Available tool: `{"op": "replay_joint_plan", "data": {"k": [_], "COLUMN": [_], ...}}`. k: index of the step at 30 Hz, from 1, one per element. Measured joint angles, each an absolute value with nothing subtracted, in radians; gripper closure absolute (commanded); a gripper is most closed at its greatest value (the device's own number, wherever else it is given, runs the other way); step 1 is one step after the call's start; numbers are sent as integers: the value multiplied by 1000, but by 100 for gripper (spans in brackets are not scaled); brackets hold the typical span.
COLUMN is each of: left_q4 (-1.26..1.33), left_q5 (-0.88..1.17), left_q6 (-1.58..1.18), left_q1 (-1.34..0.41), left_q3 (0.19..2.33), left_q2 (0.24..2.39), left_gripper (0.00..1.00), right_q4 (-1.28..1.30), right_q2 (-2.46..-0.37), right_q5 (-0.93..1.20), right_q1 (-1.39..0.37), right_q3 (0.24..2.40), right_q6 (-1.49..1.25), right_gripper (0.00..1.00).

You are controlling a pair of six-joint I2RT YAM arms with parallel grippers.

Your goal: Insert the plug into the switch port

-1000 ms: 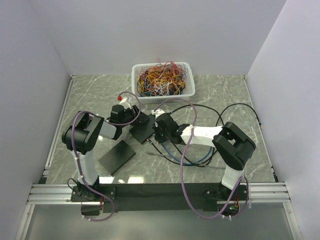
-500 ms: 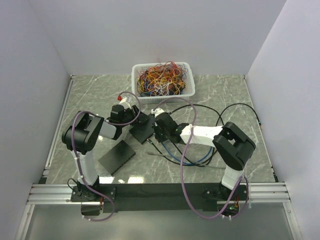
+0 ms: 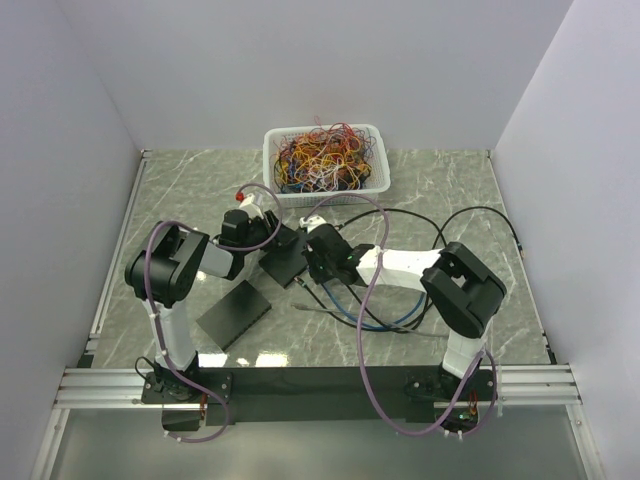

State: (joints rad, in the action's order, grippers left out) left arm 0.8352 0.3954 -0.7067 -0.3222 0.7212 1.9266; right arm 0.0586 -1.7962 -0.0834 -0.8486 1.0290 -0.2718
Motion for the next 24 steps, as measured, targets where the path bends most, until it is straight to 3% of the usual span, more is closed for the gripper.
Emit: {"op": "replay_joint_plan", "data": {"k": [24], "left_q4": [863], "left_q5": [385], "left_q6": [-638], "left_q1": [-321], "left_q3": [725], "left_q2": [1942], "left_gripper": [55], "right_q4": [-179], "right_q2": [-1800], "right_q5": [-243], "right_q1": [-920], "right_q3": [921], "right_q6": [-234], "right_gripper": [100]}}
